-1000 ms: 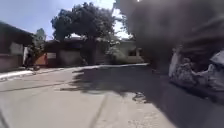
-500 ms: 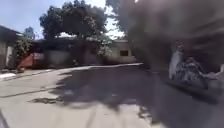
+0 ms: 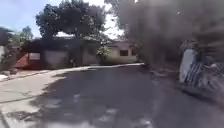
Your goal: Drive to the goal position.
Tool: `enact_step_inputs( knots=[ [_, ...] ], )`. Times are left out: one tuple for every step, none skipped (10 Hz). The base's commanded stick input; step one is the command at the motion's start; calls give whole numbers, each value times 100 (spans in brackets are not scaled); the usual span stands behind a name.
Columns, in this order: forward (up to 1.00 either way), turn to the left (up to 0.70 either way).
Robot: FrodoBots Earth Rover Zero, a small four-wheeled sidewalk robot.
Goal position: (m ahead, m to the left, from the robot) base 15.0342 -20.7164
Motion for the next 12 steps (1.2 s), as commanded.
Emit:
enact_step_inputs(
  knots=[
    [100, 28],
    [100, 15],
    [100, 7],
    [100, 2],
    [100, 1],
    [100, 0],
    [100, 0],
    [100, 0],
    [100, -1],
    [100, -5],
    [100, -9],
    [100, -6]
  ],
)
